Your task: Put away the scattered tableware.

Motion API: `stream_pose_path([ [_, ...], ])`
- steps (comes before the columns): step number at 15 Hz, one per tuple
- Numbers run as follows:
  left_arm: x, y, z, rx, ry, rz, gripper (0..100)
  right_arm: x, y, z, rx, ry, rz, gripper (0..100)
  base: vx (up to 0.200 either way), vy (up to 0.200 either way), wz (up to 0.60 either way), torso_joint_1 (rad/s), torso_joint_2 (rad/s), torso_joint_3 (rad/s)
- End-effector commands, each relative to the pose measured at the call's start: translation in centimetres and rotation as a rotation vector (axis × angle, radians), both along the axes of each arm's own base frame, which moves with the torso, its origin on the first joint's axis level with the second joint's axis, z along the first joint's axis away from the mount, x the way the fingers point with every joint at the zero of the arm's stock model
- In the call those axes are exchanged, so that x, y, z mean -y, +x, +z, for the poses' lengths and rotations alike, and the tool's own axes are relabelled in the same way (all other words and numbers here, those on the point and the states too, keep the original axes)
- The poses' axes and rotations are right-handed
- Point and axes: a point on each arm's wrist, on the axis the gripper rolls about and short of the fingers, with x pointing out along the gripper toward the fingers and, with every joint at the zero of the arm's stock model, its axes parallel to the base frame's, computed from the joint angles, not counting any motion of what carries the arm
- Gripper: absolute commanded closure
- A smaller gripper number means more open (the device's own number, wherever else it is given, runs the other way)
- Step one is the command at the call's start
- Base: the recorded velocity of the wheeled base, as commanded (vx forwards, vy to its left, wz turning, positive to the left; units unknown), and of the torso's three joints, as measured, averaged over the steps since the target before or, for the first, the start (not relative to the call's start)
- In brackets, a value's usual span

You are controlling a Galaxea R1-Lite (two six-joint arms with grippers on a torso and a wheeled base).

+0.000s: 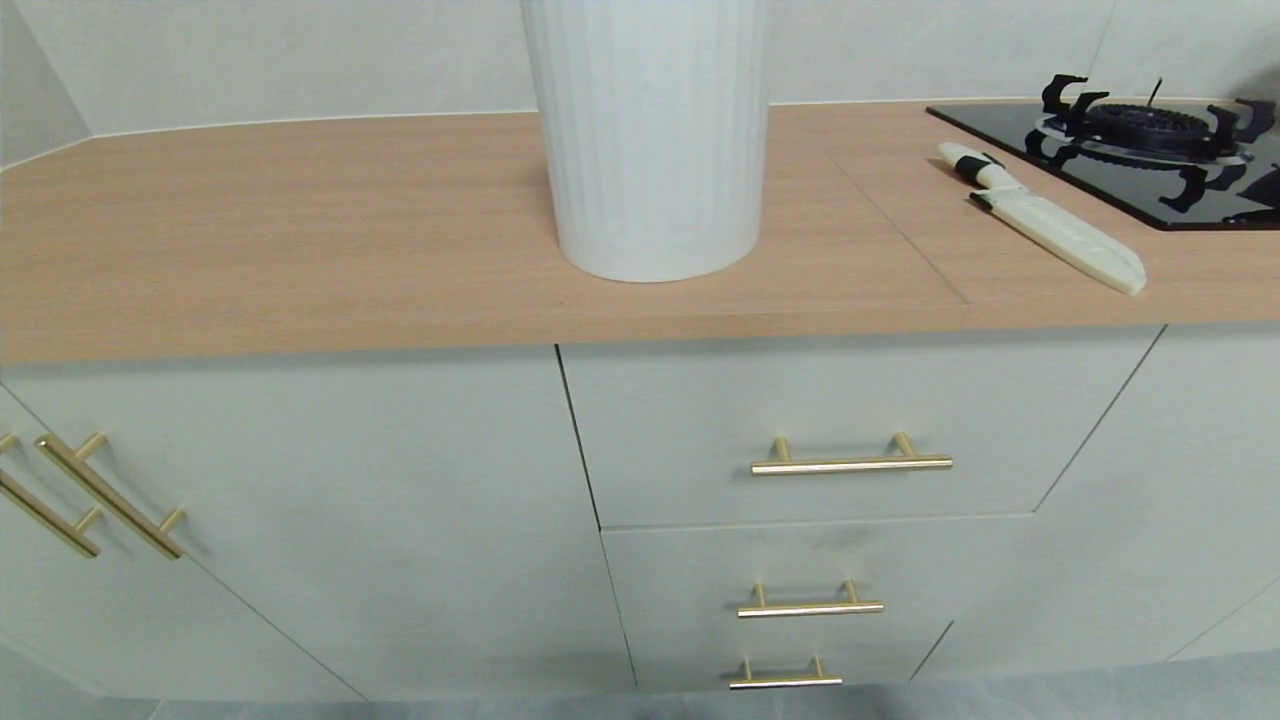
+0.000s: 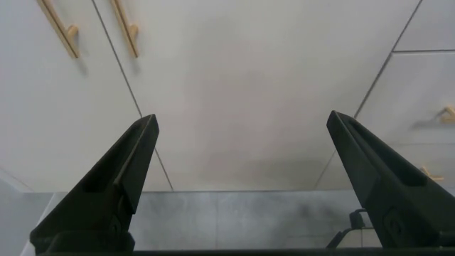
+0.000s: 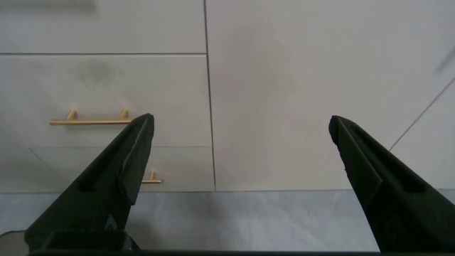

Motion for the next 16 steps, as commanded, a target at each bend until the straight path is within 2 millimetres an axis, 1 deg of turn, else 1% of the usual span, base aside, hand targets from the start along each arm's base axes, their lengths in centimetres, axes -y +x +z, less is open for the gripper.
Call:
stream_pose_path([
  [1,0.00,0.00,-0.01,-0.001,-0.002,0.001,0,0.00,0.01,0.00,-0.002,-0.001,0.000,0,0.200,0.000,0.00,-0.002,0.00,0.002],
  [2,0.00,0.00,-0.01,-0.001,0.000,0.001,0,0.00,0.01,0.00,-0.002,-0.001,0.000,0,0.200,0.000,0.00,-0.012,0.00,0.007],
  [12,0.00,0.00,-0.01,-0.001,0.000,0.001,0,0.00,0.01,0.00,-0.002,-0.001,0.000,0,0.000,0.000,0.00,0.006,-0.01,-0.003],
  [16,0.00,0.00,-0.01,-0.001,0.000,0.001,0,0.00,0.01,0.00,-0.002,-0.001,0.000,0,0.000,0.000,0.00,0.143,-0.19,-0.228],
])
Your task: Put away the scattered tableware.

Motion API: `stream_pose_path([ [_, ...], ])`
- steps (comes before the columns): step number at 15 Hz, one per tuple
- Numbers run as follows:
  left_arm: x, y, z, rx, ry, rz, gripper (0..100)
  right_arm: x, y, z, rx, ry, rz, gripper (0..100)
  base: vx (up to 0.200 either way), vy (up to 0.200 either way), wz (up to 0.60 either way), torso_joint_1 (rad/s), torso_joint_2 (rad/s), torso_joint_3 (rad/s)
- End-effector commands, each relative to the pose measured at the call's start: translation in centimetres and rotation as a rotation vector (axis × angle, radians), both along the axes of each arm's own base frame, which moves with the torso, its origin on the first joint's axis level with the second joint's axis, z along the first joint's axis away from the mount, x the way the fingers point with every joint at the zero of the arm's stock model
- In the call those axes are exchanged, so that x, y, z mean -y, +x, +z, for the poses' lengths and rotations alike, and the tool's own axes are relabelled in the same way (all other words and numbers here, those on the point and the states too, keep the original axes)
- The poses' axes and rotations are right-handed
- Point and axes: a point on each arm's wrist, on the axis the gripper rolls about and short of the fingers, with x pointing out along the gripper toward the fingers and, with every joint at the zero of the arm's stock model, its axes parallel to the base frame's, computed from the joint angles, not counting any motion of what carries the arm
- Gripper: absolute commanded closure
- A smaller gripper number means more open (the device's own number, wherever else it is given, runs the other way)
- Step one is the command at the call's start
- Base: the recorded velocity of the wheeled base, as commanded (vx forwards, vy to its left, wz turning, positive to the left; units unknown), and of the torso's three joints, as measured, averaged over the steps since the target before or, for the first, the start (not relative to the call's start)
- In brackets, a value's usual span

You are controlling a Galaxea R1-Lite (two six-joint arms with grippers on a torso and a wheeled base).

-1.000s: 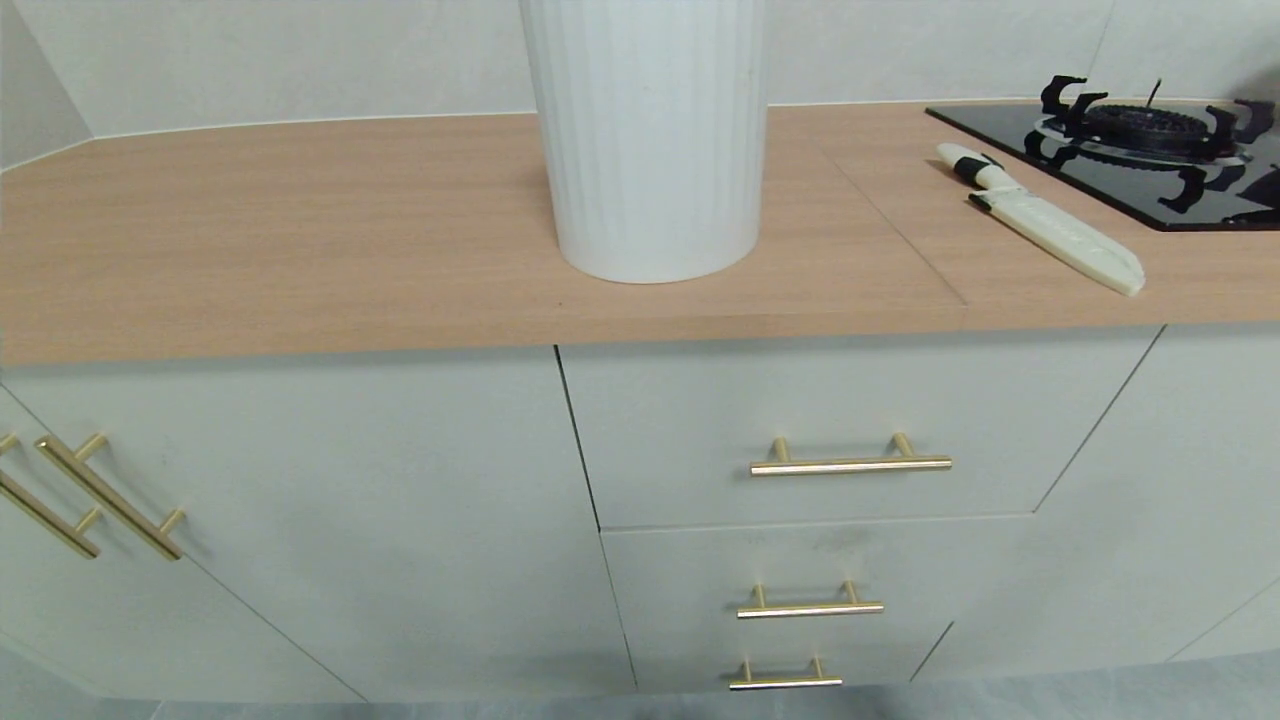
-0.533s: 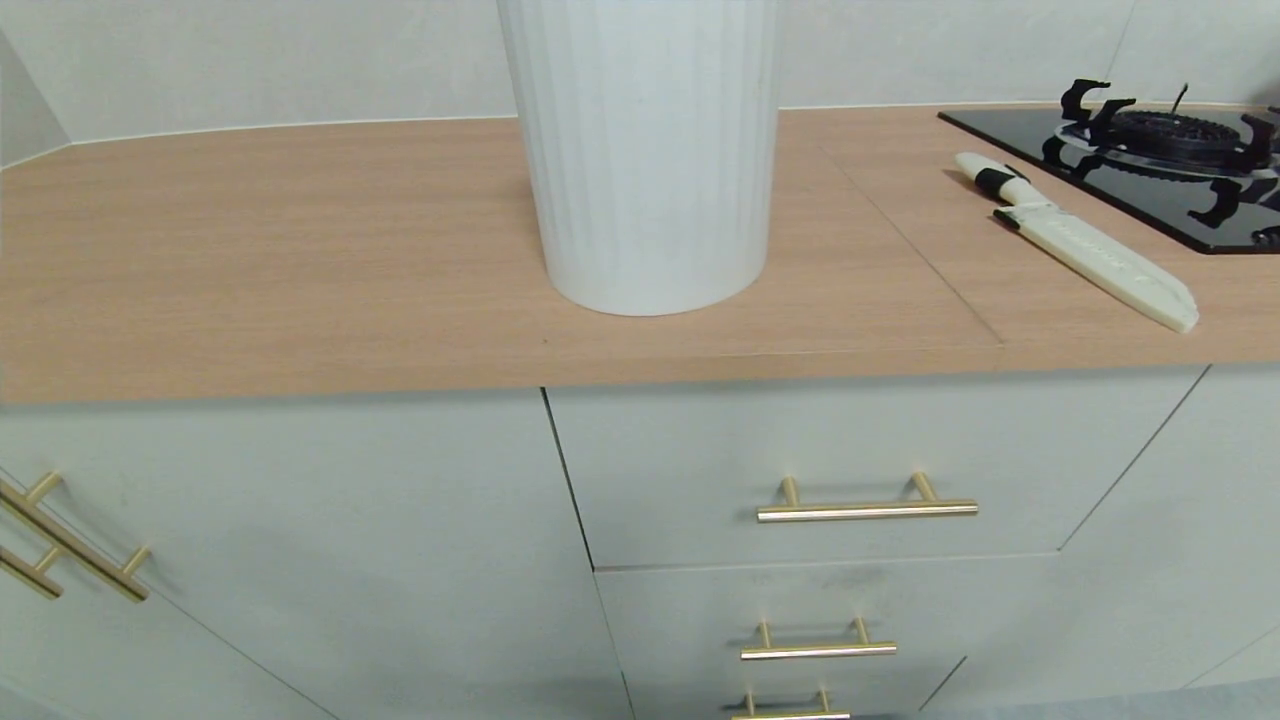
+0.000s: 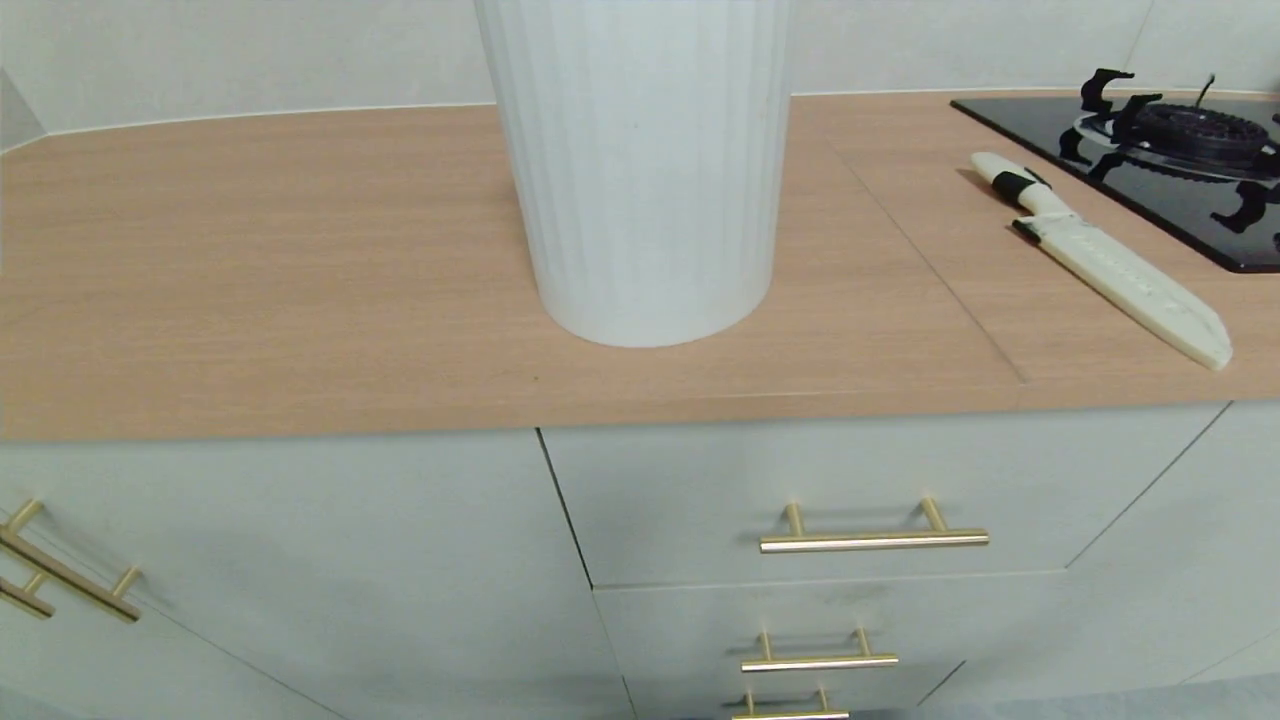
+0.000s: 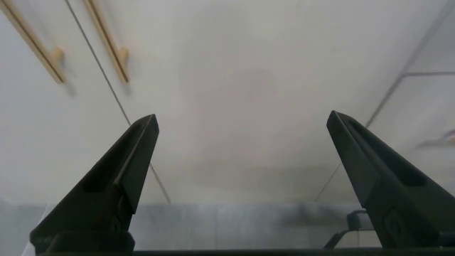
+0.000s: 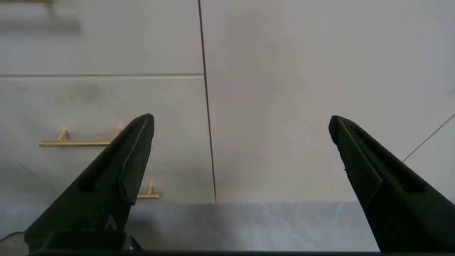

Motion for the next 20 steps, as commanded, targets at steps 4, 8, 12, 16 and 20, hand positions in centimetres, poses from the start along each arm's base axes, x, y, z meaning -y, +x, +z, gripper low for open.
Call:
stream_pose_path([
  [4,0.00,0.00,0.01,0.001,0.000,0.001,0,0.00,0.01,0.00,-0.002,-0.001,0.001,0,0.000,0.000,0.00,0.133,-0.58,-0.256],
  [8,0.00,0.00,0.01,0.001,0.000,0.001,0,0.00,0.01,0.00,-0.002,-0.001,0.001,0,0.000,0.000,0.00,0.231,-0.48,-0.257],
  [12,0.00,0.00,0.01,0.001,0.000,0.001,0,0.00,0.01,0.00,-0.002,-0.001,0.001,0,0.000,0.000,0.00,0.262,-0.48,-0.259],
  [16,0.00,0.00,0.01,0.001,0.000,0.001,0,0.00,0.01,0.00,-0.002,-0.001,0.001,0,0.000,0.000,0.00,0.241,-0.49,-0.262],
  [20,0.00,0.00,0.01,0.001,0.000,0.001,0,0.00,0.01,0.00,-0.002,-0.001,0.001,0,0.000,0.000,0.00,0.249,-0.53,-0.277],
])
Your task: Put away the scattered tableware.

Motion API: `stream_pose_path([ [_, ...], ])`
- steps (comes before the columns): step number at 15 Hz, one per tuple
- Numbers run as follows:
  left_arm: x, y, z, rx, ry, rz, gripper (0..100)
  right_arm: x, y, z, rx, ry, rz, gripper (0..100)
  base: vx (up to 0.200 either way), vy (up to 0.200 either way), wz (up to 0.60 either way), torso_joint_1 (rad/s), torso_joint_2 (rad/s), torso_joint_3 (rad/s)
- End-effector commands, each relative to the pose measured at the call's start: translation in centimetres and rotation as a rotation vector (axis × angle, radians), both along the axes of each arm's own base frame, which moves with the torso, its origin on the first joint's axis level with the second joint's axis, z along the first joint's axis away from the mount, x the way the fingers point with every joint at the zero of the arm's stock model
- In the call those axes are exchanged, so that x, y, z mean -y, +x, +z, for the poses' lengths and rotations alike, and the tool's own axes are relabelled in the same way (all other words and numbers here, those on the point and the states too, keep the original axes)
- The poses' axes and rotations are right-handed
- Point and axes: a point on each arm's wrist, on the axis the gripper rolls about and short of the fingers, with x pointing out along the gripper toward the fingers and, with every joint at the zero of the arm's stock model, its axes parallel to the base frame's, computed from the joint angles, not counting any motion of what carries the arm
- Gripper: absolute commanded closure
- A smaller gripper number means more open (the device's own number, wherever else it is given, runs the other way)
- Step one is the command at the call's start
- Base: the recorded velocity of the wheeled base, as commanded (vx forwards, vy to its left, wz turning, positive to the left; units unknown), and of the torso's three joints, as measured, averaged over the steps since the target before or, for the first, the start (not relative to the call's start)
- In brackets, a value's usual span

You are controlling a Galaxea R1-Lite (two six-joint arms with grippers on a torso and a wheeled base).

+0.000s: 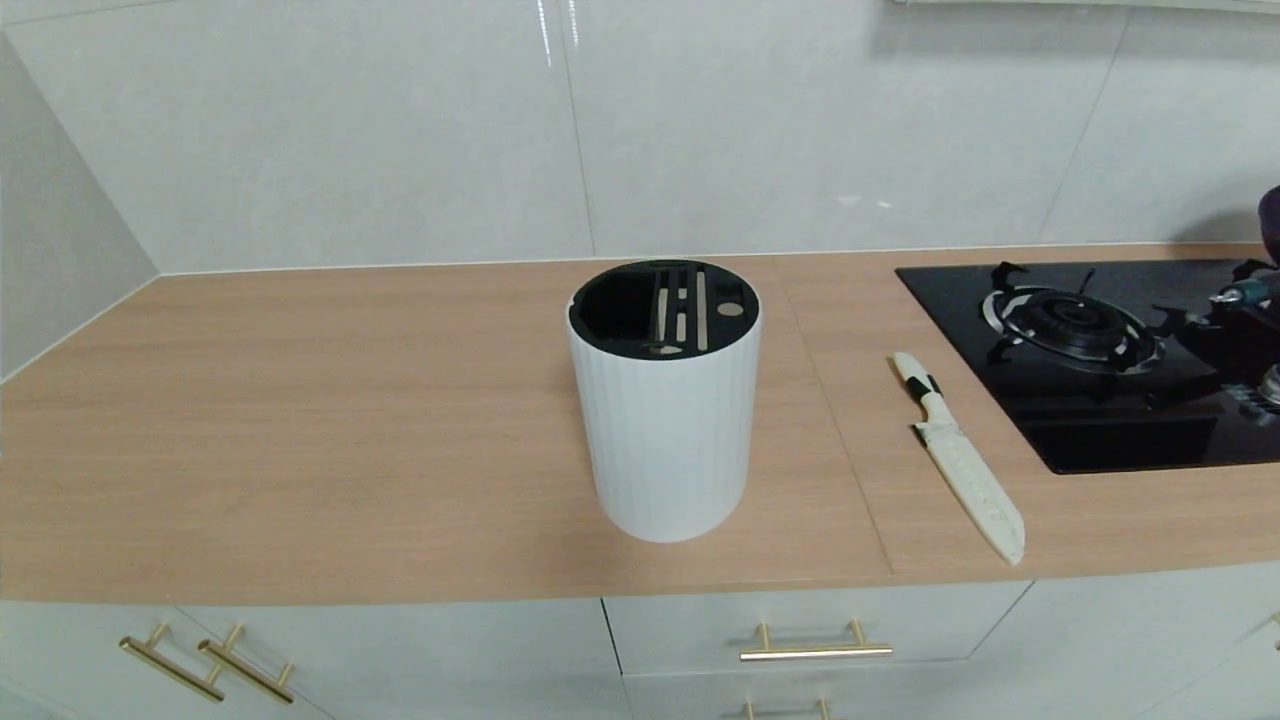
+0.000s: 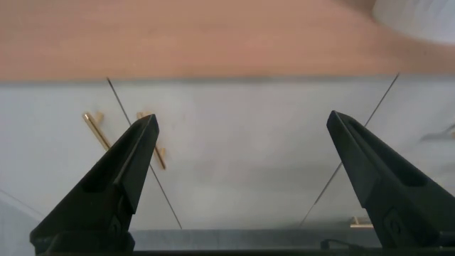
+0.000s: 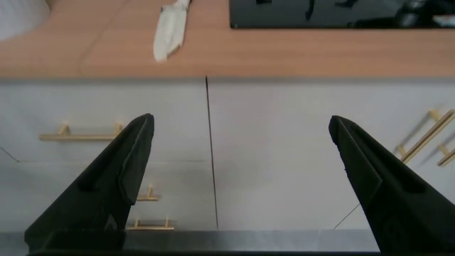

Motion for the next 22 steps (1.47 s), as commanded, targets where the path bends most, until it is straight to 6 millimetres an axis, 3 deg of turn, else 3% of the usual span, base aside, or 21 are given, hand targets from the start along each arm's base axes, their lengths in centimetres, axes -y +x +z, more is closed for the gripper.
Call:
stream_pose_path([
  [1,0.00,0.00,0.01,0.001,-0.001,0.001,0,0.00,0.01,0.00,-0.001,0.000,0.000,0,0.000,0.000,0.00,0.261,-0.55,-0.281],
  [12,0.00,0.00,0.01,0.001,-0.001,0.001,0,0.00,0.01,0.00,-0.001,0.000,0.000,0,0.000,0.000,0.00,0.267,-0.55,-0.279],
  [22,0.00,0.00,0.01,0.000,0.002,0.001,0,0.00,0.01,0.00,-0.001,0.000,-0.001,0,0.000,0.000,0.00,0.131,-0.26,-0.131],
])
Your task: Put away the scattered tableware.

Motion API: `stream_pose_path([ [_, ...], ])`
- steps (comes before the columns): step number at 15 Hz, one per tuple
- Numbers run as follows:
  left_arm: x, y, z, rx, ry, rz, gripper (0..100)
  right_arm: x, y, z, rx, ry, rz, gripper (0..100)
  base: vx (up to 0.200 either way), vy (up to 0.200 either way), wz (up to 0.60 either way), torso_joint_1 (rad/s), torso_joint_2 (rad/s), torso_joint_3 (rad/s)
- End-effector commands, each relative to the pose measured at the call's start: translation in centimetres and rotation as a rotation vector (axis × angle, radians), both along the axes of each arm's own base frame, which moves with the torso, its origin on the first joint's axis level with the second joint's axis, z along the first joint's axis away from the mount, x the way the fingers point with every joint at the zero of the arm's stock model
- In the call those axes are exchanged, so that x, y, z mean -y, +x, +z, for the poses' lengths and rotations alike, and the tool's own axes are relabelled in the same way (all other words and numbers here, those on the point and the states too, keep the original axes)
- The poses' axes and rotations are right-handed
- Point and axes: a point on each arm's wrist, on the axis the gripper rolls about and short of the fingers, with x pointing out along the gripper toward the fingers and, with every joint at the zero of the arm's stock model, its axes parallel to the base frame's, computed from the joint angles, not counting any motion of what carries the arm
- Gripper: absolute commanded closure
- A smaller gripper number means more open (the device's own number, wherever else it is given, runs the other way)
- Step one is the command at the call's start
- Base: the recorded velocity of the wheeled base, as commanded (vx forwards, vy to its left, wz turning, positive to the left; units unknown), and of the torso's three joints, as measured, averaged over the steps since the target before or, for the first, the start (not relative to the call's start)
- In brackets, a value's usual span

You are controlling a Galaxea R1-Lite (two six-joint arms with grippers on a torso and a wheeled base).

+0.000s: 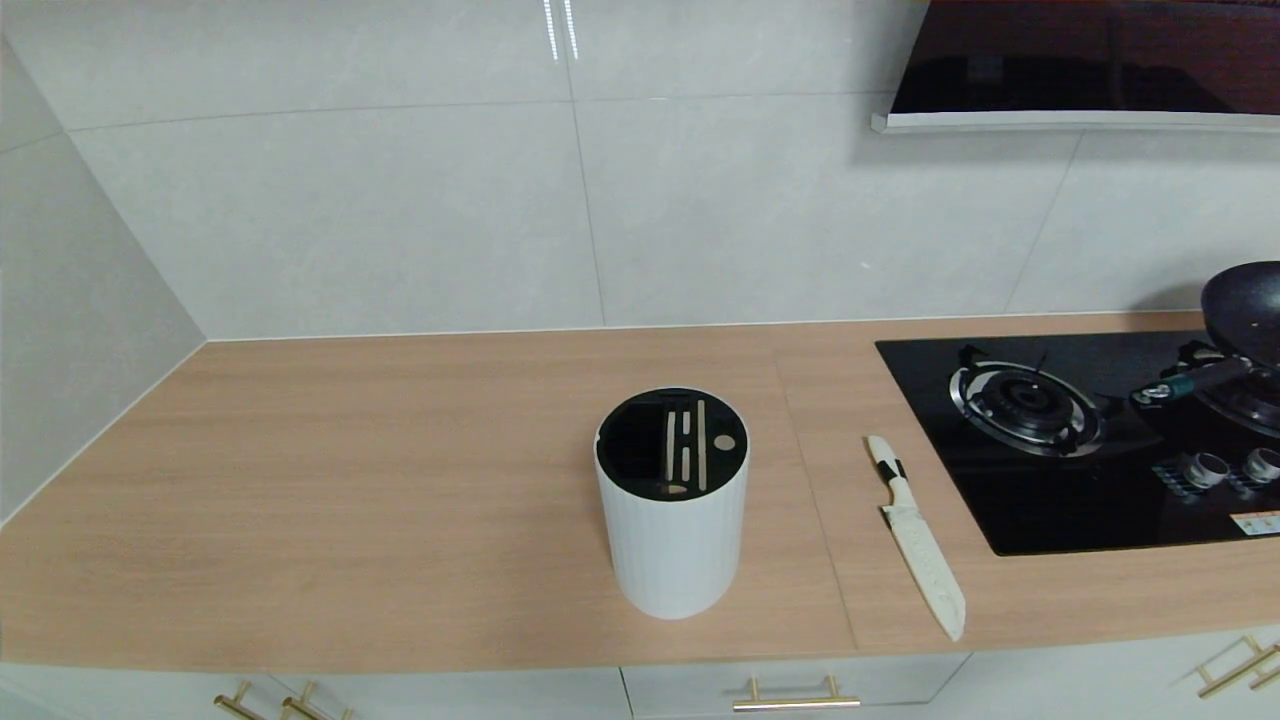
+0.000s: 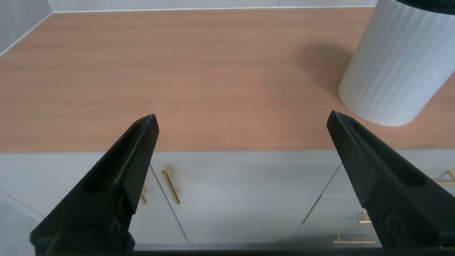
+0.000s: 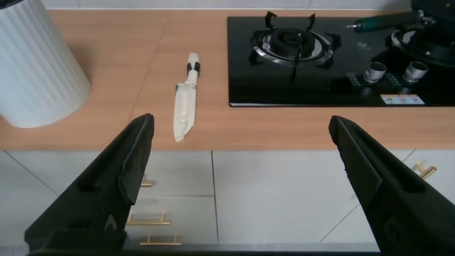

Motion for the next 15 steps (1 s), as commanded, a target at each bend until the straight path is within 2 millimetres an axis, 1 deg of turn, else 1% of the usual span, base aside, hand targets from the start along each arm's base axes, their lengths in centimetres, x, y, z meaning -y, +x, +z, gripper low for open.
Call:
stream_pose_path([
  [1,0.0,0.0,0.0,0.000,0.002,0.001,0,0.0,0.0,0.0,-0.001,0.000,0.001,0,0.000,0.000,0.00,0.000,0.00,0.000],
  [7,0.0,0.0,0.0,-0.002,0.002,0.001,0,0.0,0.0,0.0,0.002,-0.037,-0.005,0,0.000,0.000,0.00,0.000,0.00,0.000],
  [8,0.0,0.0,0.0,-0.002,0.002,0.001,0,0.0,0.0,0.1,0.005,-0.071,-0.005,0,0.000,0.000,0.00,0.000,0.00,0.000],
  [9,0.0,0.0,0.0,-0.002,0.002,0.001,0,0.0,-0.2,0.7,0.025,-0.069,0.006,0,0.000,0.000,0.00,0.000,0.00,0.000],
  [10,0.0,0.0,0.0,-0.002,0.002,0.001,0,0.0,-0.6,2.2,0.065,-0.065,0.020,0,0.000,0.000,0.00,0.000,0.00,0.000],
  [11,0.0,0.0,0.0,-0.002,0.002,0.001,0,-0.1,-0.6,4.0,0.040,-0.045,0.077,0,0.000,0.000,0.00,0.000,0.00,0.000],
  [12,0.0,0.0,0.0,0.000,0.002,0.001,0,-0.1,-0.3,4.2,-0.007,-0.046,0.104,0,0.000,0.000,0.00,0.000,0.00,0.000],
  [13,0.0,0.0,0.0,0.000,0.002,0.001,0,-0.2,0.7,4.3,-0.098,-0.041,0.144,0,0.000,0.000,0.00,0.000,0.00,0.000],
  [14,0.0,0.0,0.0,0.000,0.002,0.001,0,-0.3,2.3,4.8,-0.216,-0.036,0.155,0,0.000,0.000,0.00,0.000,0.00,0.000],
  [15,0.0,0.0,0.0,-0.002,0.002,0.001,0,-0.3,3.7,6.0,-0.277,-0.034,0.167,0,0.000,0.000,0.00,0.000,0.00,0.000],
])
